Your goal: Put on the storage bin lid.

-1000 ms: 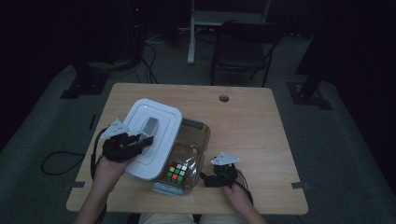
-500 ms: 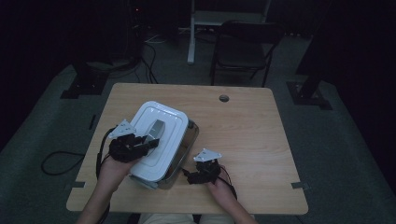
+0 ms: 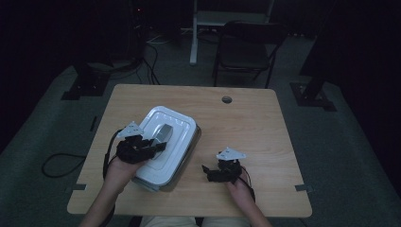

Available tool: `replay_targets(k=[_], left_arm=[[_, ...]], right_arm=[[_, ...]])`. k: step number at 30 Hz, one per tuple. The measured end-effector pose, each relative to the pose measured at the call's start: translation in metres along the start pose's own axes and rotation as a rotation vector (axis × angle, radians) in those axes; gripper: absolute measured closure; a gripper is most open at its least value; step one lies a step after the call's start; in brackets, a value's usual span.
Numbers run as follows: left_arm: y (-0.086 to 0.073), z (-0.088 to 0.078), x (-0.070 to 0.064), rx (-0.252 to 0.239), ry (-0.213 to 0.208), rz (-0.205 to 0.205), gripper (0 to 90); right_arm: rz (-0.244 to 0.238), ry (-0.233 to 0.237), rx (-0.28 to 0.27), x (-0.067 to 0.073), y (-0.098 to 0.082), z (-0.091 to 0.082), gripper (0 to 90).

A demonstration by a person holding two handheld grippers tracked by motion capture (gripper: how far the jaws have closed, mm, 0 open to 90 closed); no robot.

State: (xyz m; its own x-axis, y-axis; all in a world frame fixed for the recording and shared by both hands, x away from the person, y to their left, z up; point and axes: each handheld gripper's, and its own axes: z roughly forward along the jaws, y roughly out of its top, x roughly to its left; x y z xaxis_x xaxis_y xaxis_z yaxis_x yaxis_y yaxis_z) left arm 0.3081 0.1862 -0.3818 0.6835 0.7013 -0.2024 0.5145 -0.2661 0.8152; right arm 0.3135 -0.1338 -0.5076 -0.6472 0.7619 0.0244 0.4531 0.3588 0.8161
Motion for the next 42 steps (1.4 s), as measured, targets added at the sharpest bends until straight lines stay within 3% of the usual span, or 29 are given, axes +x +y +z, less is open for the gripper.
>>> replay_targets(k=[7,11,22,25,28,33,42], left_arm=[[0.002,0.012,-0.003,0.012,-0.003,-0.007,70.2],[0.000,0.018,-0.002,0.039,-0.016,-0.015,70.0],[-0.001,0.022,-0.001,0.072,-0.004,-0.020,69.2],[-0.001,0.021,-0.004,0.051,0.027,-0.011,66.8],[0.000,0.018,-0.004,0.034,0.011,-0.013,59.5],[0.003,0.011,-0.002,0.013,0.020,-0.015,48.5],[0.003,-0.005,0.011,-0.026,0.047,-0.027,45.2]], right_arm=[[0.077,-0.014,-0.023,-0.020,-0.004,-0.008,13.0],[0.082,-0.020,-0.028,-0.021,-0.004,-0.009,13.0],[0.084,-0.017,-0.019,-0.020,-0.006,-0.007,13.0],[0.097,-0.006,-0.032,-0.021,-0.006,-0.008,13.0],[0.090,-0.015,-0.028,-0.022,-0.006,-0.008,13.0],[0.097,-0.016,-0.033,-0.025,-0.007,-0.009,13.0],[0.083,-0.048,-0.022,-0.031,-0.010,-0.013,13.0]])
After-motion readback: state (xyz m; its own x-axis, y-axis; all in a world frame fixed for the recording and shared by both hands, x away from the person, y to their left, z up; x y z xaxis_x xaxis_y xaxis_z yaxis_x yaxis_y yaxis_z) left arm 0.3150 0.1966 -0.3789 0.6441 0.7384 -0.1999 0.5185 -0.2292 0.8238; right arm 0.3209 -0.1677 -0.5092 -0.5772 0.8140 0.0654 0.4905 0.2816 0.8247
